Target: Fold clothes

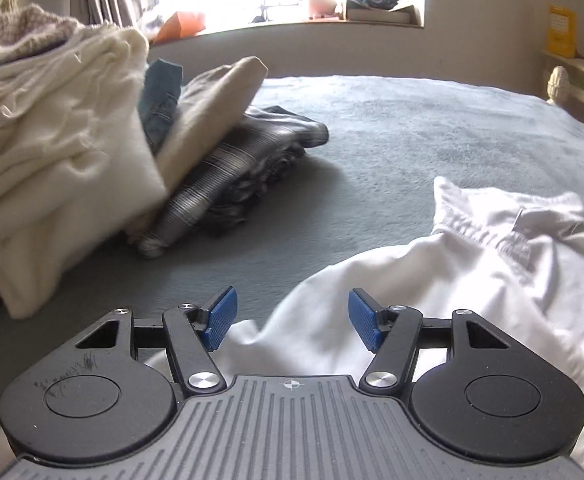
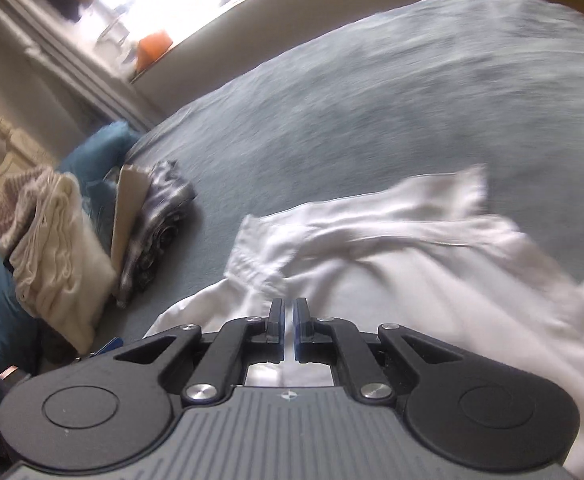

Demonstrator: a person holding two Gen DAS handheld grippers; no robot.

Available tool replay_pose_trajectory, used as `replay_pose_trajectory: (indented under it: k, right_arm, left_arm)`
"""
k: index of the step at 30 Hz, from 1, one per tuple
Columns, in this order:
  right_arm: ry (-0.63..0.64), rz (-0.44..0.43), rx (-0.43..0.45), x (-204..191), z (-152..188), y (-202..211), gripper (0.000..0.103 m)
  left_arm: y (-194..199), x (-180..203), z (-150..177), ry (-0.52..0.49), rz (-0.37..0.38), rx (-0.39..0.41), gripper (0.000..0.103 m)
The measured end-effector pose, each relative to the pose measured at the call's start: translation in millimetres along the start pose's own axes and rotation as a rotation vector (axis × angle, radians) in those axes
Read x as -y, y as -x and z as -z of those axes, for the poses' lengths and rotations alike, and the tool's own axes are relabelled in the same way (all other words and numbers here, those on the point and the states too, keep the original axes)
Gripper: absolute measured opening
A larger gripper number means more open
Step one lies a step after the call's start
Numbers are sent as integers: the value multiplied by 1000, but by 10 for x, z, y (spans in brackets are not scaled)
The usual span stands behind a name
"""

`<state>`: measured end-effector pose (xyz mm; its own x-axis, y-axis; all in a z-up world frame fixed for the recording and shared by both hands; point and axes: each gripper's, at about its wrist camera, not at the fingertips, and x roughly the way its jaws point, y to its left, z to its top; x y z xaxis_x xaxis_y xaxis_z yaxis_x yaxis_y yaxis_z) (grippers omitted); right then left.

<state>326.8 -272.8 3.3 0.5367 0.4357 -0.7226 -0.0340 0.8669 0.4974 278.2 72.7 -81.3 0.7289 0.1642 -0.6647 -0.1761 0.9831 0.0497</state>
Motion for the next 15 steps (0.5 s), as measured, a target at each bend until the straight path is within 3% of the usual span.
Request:
replay_pose_trajectory:
  k: [1, 3, 7, 11, 15]
  right_arm:
    - [-20, 12, 21, 118, 16, 166, 7]
    - [-51, 39, 59, 343, 69, 451, 22]
    - [-93, 91, 98, 716, 193, 708, 28]
    - [-142, 103, 131, 984, 236, 633, 30]
    - [-139, 117, 134, 1144, 80, 351, 38]
  left_arm:
    - [3, 40, -23, 11, 10, -10, 62]
    - [35, 144, -60, -6, 39, -14, 62]
    - [126, 397, -108, -52, 115, -47, 62]
    - [186, 625, -102, -35, 238, -113, 62]
    - [187, 830, 19, -30, 299, -95, 61]
